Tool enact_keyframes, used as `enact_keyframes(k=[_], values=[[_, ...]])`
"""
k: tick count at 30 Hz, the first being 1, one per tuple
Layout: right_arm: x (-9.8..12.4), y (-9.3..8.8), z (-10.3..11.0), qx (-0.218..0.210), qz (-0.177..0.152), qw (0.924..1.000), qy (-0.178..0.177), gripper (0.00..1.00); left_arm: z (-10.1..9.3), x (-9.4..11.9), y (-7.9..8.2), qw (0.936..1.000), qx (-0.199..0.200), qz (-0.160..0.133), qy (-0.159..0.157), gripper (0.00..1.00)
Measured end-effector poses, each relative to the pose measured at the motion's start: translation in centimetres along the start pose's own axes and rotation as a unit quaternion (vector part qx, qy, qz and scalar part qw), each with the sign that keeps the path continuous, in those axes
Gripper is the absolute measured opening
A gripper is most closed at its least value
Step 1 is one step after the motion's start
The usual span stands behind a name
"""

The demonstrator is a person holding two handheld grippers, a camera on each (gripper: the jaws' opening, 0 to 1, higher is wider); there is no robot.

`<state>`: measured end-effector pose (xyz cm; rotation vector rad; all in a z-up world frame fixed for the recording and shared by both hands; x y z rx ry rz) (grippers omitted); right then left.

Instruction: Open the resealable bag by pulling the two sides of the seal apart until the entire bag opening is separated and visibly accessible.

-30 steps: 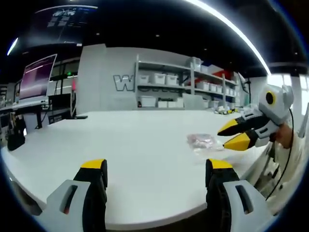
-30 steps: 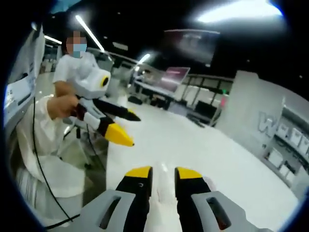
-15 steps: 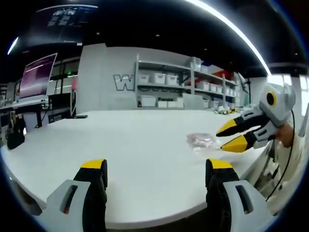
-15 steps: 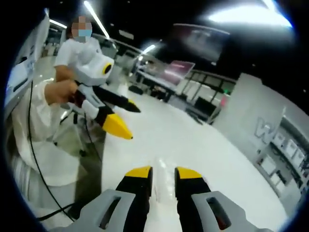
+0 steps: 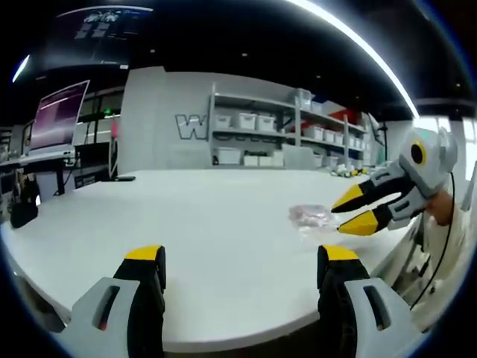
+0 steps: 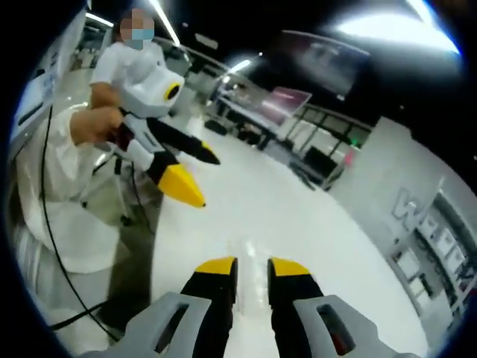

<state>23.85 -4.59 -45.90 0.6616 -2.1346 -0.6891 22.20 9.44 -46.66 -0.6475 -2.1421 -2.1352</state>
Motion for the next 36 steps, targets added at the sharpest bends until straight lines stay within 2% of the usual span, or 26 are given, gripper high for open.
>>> enact_keyframes(k=[8,36], values=[[-0.20,-0.22,0.31,0.018,0.013,0.9997,0.006,0.13,0.30,0.12,-0.02,1.0000,0.002,-0.001,0.004,0.83],[-0.86,-0.28,0.02,0.018,0.018,0.9997,0.006,0.11,0.19,-0.12,0.16,1.0000,-0.002,0.001,-0.001,0.83]])
Point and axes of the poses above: the point that each gripper's makers call its tool centre point, and the gripper's own axes: x roughly backward along the fingers, z roughly to its left, y roughly out of its top, the point moved 2 cm from there along x, roughly backward along the fingers, and after that the axes turned 12 degrees about z, right-handed, at the moved point
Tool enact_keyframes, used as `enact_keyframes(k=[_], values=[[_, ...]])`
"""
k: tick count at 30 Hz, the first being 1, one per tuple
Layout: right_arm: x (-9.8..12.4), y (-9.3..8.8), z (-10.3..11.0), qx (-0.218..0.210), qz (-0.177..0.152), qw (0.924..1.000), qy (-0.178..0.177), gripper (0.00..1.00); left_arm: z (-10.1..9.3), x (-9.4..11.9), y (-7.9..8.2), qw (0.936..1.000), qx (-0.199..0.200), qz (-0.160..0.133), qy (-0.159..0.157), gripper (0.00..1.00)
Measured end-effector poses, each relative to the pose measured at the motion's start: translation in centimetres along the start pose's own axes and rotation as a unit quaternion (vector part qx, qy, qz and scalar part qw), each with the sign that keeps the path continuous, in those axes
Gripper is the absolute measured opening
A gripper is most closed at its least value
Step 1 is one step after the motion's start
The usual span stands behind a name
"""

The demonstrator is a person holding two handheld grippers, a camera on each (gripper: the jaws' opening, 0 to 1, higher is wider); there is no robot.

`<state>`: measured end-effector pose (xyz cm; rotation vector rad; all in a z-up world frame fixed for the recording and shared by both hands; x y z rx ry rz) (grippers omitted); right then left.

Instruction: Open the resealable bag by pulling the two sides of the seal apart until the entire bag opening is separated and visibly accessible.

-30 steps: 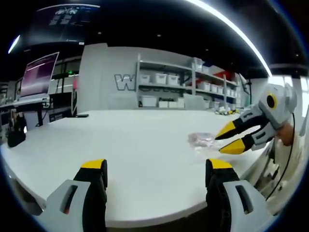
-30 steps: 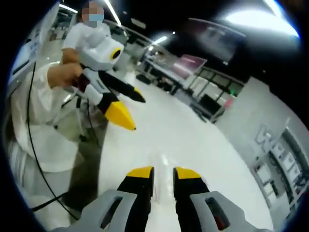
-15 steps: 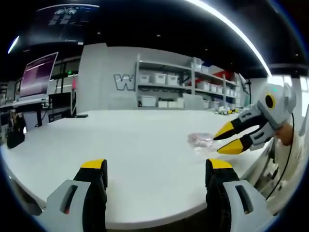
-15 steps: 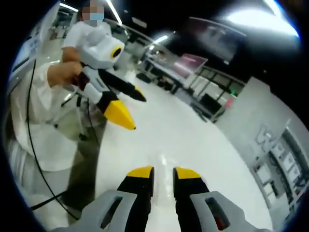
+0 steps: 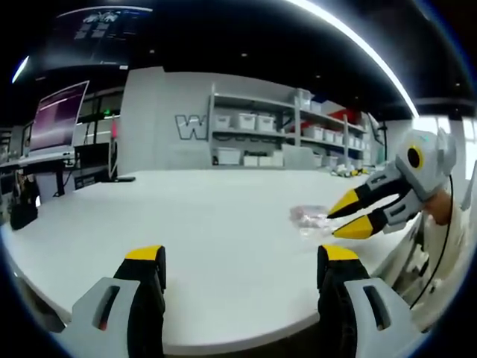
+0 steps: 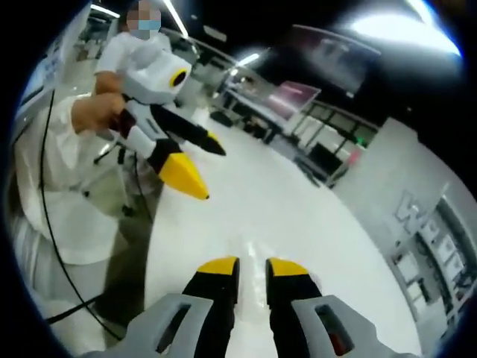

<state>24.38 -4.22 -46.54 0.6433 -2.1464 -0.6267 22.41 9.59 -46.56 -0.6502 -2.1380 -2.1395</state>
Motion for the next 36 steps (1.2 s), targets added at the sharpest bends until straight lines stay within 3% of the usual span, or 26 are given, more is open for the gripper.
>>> enact_keyframes(k=[17,26,36], values=[[-0.43,-0.64,0.29,-0.019,0.001,0.9997,0.012,0.07,0.07,-0.02,-0.16,1.0000,0.001,0.002,0.001,0.83],[0.22,-0.42,0.92,0.014,0.013,0.9998,0.002,0.07,0.06,-0.09,-0.21,1.0000,0.002,0.003,0.001,0.83],[-0.04,-0.58,0.79,0.002,0.012,0.9999,0.006,0.06,0.07,0.00,-0.35,1.0000,0.003,0.003,0.001,0.83]])
Point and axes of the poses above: the point that each gripper's makers call its tool centre point, and the gripper's own axes: x roughly backward along the fingers, z roughly to its left, y roughly out of its top, the point moved 2 cm from there along x, roughly backward along the fingers, and after that the axes turned 12 degrees about z, right-handed, at the moved point
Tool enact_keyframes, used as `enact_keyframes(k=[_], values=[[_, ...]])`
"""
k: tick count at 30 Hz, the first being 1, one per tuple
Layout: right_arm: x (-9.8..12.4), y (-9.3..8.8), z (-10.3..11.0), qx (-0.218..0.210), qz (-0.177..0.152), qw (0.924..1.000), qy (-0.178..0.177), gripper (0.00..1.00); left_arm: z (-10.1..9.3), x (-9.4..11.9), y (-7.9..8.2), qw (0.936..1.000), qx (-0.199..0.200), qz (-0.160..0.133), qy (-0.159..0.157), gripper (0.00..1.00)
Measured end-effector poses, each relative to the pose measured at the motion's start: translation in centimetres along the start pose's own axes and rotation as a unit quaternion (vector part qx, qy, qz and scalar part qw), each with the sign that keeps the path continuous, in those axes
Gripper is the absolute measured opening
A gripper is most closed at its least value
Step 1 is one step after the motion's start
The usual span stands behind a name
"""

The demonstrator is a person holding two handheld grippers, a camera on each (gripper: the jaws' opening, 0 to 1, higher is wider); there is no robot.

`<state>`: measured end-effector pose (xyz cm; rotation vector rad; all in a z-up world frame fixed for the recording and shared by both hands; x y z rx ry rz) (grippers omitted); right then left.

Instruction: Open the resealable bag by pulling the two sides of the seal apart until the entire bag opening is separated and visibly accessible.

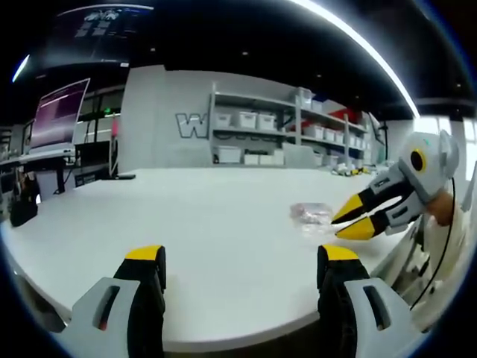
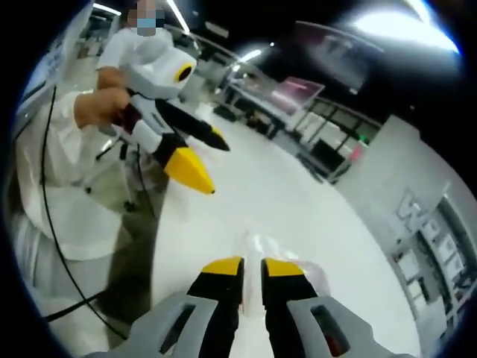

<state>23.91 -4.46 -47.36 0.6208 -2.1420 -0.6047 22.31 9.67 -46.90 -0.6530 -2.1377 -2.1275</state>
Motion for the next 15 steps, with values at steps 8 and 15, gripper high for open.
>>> enact_keyframes(k=[8,15], values=[[0.39,0.50,-0.35,-0.005,-0.010,0.9999,-0.004,0.06,-0.15,-0.06,-0.02,1.0000,0.000,0.000,-0.001,0.83],[0.25,0.31,0.02,-0.002,-0.005,1.0000,0.001,0.06,0.02,0.01,-0.06,1.0000,0.000,0.001,0.001,0.83]])
Point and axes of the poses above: the point that each gripper's makers call its tool centre point, and the gripper's own axes: x roughly backward along the fingers, z roughly to its left, y roughly out of its top, the point moved 2 cm from there along x, roughly backward along the fingers, and after that the axes turned 12 degrees about z, right-handed, at the moved point
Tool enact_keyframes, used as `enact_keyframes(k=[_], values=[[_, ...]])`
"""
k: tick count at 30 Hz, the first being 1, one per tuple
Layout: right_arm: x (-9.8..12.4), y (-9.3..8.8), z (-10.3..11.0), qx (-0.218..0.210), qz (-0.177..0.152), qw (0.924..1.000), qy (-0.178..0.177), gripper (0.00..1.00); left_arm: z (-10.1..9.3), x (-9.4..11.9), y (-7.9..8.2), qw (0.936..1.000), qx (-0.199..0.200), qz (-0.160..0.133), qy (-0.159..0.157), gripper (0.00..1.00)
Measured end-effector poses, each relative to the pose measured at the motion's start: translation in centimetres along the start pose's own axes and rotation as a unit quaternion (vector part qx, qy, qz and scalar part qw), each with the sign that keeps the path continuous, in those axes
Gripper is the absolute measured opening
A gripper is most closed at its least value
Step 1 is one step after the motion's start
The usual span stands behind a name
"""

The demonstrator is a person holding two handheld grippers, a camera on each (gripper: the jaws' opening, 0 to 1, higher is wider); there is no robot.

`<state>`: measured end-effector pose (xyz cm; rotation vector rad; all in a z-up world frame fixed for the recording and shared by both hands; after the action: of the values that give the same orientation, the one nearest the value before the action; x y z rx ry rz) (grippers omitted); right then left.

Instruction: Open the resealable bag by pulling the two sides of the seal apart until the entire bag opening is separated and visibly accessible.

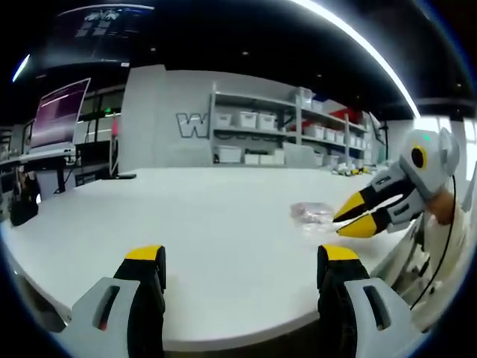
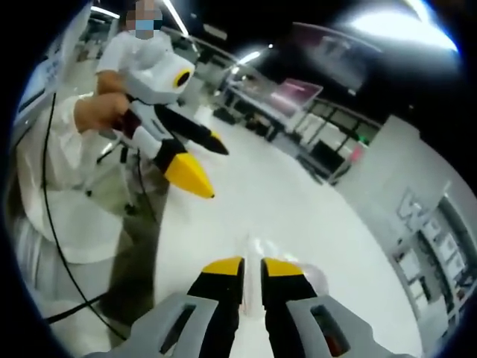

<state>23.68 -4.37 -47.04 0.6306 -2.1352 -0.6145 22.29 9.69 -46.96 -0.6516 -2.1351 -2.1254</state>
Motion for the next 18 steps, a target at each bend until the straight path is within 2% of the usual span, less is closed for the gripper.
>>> enact_keyframes(k=[18], values=[[-0.37,-0.56,-0.30,-0.008,0.007,0.9999,0.002,0.05,-0.09,-0.07,0.11,1.0000,-0.003,-0.001,-0.002,0.83]])
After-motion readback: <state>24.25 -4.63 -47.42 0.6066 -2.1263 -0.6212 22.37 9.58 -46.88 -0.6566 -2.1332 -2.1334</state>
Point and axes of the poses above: the point that each gripper's makers call its tool centre point, and the gripper's own axes: x roughly backward along the fingers, z roughly to its left, y roughly out of its top, the point moved 2 cm from there along x, roughly backward along the fingers, and after that the axes turned 12 degrees about z, right-handed, at the moved point
